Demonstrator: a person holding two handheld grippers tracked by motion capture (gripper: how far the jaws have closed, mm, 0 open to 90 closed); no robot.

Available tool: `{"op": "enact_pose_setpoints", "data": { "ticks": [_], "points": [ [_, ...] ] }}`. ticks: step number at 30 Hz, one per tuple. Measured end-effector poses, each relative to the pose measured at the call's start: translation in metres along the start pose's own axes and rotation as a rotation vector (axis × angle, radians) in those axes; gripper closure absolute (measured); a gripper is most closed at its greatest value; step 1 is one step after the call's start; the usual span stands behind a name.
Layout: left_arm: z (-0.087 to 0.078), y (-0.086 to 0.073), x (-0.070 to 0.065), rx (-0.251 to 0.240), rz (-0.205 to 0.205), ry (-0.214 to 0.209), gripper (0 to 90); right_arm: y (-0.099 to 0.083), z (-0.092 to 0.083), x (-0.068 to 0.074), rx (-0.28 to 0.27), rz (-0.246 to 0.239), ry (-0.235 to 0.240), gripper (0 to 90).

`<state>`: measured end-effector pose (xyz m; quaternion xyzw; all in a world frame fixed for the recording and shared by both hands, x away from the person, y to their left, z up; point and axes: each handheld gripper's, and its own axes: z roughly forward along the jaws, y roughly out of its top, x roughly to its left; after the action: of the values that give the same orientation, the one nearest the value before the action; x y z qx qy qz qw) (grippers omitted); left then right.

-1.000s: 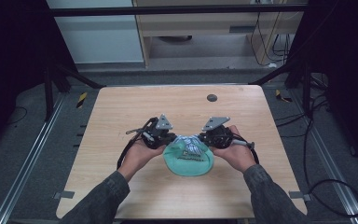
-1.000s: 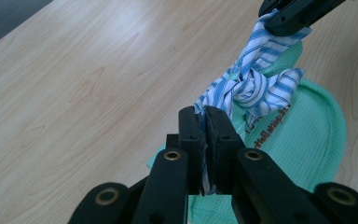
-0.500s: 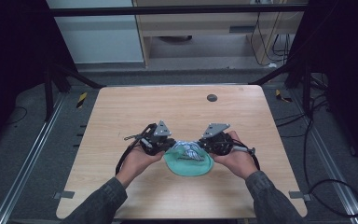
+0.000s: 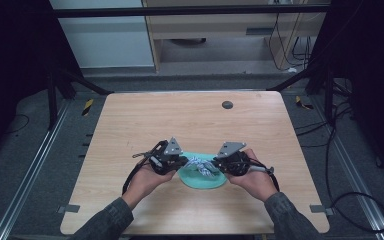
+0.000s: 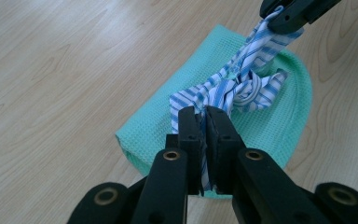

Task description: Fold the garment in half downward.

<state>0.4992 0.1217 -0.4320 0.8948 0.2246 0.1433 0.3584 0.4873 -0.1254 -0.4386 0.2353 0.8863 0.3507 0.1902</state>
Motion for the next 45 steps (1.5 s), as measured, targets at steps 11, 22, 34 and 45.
{"op": "enact_pose_setpoints", "data": {
  "ticks": [11,22,34,45],
  "points": [
    [0.003,-0.011,-0.008,0.007,0.011,0.002,84.9,-0.011,0.002,0.010,0.008,-0.002,0.027,82.0],
    [-0.001,-0.015,-0.011,0.024,0.037,-0.005,85.4,-0.015,-0.003,0.018,0.009,-0.004,0.033,82.2],
    [-0.002,-0.026,-0.024,0.029,0.059,-0.033,86.5,-0.026,-0.011,0.027,0.014,-0.020,0.033,86.1],
    [-0.001,-0.040,-0.034,0.032,0.086,-0.059,86.6,-0.037,-0.012,0.038,0.032,-0.054,0.052,89.2]
  ]
}}
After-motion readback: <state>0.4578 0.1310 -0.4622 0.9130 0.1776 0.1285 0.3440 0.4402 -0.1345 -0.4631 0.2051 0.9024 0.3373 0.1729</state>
